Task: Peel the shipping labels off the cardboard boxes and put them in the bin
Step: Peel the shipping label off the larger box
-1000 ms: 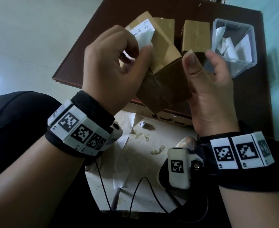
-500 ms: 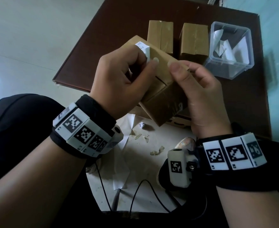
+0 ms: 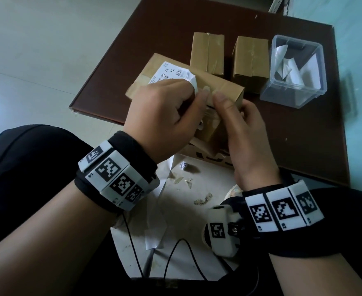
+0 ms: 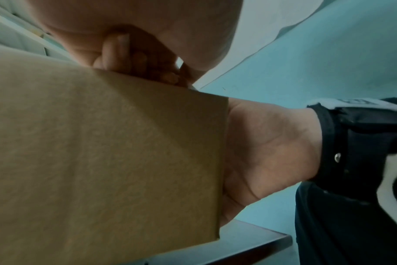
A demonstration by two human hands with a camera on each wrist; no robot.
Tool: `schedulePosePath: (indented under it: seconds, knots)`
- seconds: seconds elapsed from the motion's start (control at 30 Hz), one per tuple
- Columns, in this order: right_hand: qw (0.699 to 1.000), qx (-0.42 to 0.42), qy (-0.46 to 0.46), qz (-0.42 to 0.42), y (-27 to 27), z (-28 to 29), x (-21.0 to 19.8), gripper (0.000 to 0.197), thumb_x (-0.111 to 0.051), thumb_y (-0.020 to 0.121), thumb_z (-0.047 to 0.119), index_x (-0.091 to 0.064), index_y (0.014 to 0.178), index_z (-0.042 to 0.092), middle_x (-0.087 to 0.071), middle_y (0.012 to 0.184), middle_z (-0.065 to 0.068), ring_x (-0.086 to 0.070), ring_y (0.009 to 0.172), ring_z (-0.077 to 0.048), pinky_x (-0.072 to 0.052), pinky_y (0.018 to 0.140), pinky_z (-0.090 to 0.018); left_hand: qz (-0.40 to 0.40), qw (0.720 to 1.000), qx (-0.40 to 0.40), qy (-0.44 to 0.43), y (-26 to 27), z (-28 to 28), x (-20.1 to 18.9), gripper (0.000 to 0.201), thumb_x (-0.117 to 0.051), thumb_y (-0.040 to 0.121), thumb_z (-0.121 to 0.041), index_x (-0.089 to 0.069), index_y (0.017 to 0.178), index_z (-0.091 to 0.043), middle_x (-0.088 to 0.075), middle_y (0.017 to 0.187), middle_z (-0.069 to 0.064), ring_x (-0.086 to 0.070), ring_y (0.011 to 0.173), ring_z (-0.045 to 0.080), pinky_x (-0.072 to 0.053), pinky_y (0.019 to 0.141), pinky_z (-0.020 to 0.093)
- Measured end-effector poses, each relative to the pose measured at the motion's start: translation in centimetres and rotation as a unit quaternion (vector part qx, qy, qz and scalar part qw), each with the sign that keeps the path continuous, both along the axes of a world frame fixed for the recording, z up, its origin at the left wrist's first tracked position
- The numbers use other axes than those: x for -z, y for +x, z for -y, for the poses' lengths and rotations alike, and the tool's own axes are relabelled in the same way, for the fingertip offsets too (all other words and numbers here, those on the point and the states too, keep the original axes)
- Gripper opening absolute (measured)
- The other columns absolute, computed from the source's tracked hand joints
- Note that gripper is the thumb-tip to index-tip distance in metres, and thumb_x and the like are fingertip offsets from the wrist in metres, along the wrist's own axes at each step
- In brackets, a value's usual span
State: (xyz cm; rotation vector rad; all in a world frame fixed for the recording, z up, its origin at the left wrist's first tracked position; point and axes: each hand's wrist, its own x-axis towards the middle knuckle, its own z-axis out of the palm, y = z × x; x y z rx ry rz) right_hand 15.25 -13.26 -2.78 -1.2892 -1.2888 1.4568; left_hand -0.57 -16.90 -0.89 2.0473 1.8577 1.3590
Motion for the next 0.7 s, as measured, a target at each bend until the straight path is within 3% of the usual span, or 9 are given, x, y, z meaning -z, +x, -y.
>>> schedulePosePath:
  seconds: [0.13, 0.27, 0.43, 0.6, 0.7]
  knots:
    - [0.998, 0.000, 0.018, 0.056, 0.20, 0.51, -0.22, 0.053, -0.066, 0.093, 0.067, -0.065, 0.129, 0.029, -0.076, 0.113, 0.011, -0.073, 0.100, 0.001, -0.059, 0.089, -0.030, -0.034, 0.999, -0.007, -0.009, -0.20, 0.23, -0.27, 0.046, -0.053, 0.104, -0.024, -0.042, 0.062, -0.011, -0.039, 0.057, -0.001, -0.034, 0.053, 0.017, -0.033, 0.050, 0.037]
    - [0.995, 0.010, 0.030, 0.094, 0.04, 0.65, -0.36, 0.086, -0.059, 0.084, 0.083, -0.052, 0.148, 0.026, -0.071, 0.124, 0.012, -0.069, 0.109, 0.000, -0.052, 0.087, -0.023, -0.014, 0.999, 0.025, -0.019, -0.52, 0.21, -0.49, 0.042, -0.052, 0.105, -0.022, -0.041, 0.065, -0.013, -0.036, 0.058, -0.003, -0.034, 0.052, 0.017, -0.033, 0.049, 0.039]
    - [0.995, 0.012, 0.031, 0.094, 0.02, 0.71, -0.65, 0.056, -0.057, 0.092, 0.072, -0.068, 0.121, 0.025, -0.073, 0.098, 0.014, -0.068, 0.085, 0.010, -0.046, 0.066, -0.005, 0.014, 0.999, 0.039, -0.027, -0.65, 0.32, -0.28, 0.040, -0.053, 0.106, -0.019, -0.043, 0.067, -0.014, -0.035, 0.059, -0.009, -0.035, 0.052, 0.007, -0.028, 0.051, 0.023]
    - [0.995, 0.010, 0.023, 0.096, 0.14, 0.50, -0.47, 0.055, -0.055, 0.094, 0.072, -0.068, 0.119, 0.025, -0.072, 0.095, 0.015, -0.067, 0.083, 0.010, -0.044, 0.064, -0.004, 0.043, 0.997, 0.049, -0.040, -0.38, 0.20, -0.31, 0.039, -0.051, 0.107, -0.017, -0.041, 0.069, -0.016, -0.035, 0.061, -0.014, -0.034, 0.052, 0.003, -0.026, 0.055, 0.016]
    - [0.995, 0.011, 0.020, 0.097, 0.24, 0.37, -0.37, 0.056, -0.056, 0.095, 0.074, -0.068, 0.121, 0.025, -0.074, 0.100, 0.014, -0.069, 0.087, 0.008, -0.048, 0.077, -0.019, 0.056, 0.996, 0.048, -0.045, -0.28, 0.12, -0.30, 0.040, -0.050, 0.107, -0.017, -0.042, 0.068, -0.014, -0.036, 0.059, -0.011, -0.034, 0.052, 0.005, -0.027, 0.054, 0.018]
